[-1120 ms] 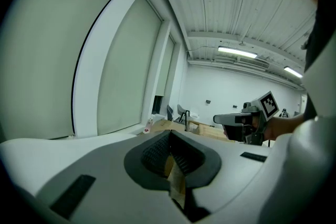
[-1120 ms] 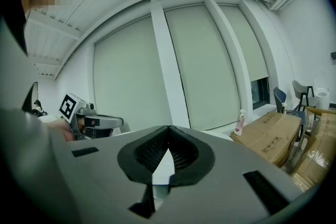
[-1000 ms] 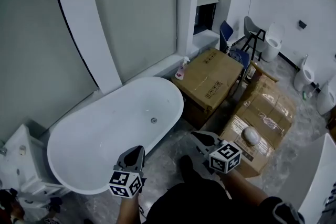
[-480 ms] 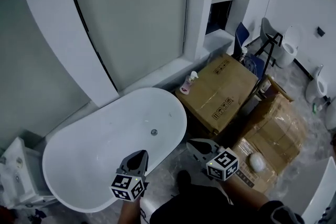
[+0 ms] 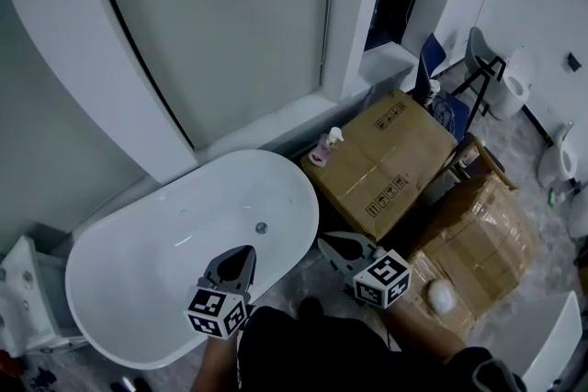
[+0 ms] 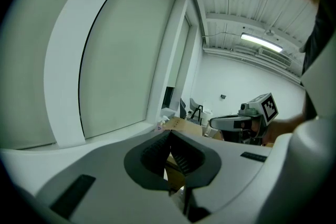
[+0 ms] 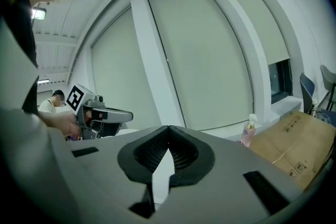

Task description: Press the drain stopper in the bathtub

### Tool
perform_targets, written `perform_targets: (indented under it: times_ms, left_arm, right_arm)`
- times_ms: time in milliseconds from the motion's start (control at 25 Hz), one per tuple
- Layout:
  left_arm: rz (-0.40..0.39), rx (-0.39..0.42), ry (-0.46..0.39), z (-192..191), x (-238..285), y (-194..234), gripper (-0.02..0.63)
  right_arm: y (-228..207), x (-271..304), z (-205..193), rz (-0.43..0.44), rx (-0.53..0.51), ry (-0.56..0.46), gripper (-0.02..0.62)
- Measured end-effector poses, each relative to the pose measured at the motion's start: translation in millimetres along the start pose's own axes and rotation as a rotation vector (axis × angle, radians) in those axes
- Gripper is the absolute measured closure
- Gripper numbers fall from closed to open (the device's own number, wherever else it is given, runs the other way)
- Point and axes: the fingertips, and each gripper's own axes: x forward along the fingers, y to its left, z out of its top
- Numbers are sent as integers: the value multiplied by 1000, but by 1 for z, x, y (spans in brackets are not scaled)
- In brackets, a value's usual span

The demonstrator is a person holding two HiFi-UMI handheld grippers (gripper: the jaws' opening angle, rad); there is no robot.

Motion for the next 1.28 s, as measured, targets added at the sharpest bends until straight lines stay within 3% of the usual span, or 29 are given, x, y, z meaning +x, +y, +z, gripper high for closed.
perform_targets:
  times_ms: [400, 720, 1040, 1280]
  left_arm:
    - [-18, 1, -17, 30, 14, 72, 595]
    - [-19, 10, -55, 44, 5, 133, 595]
    - [55, -53, -58, 41, -17, 171, 595]
    - [123, -86, -59, 49, 8, 190, 595]
  right_arm:
    - [1, 69, 26, -16, 8, 31, 581]
    - [25, 139, 46, 10, -29, 43, 581]
    - [44, 183, 46, 94, -26, 90, 581]
    - [10, 210, 58, 152, -48, 126, 581]
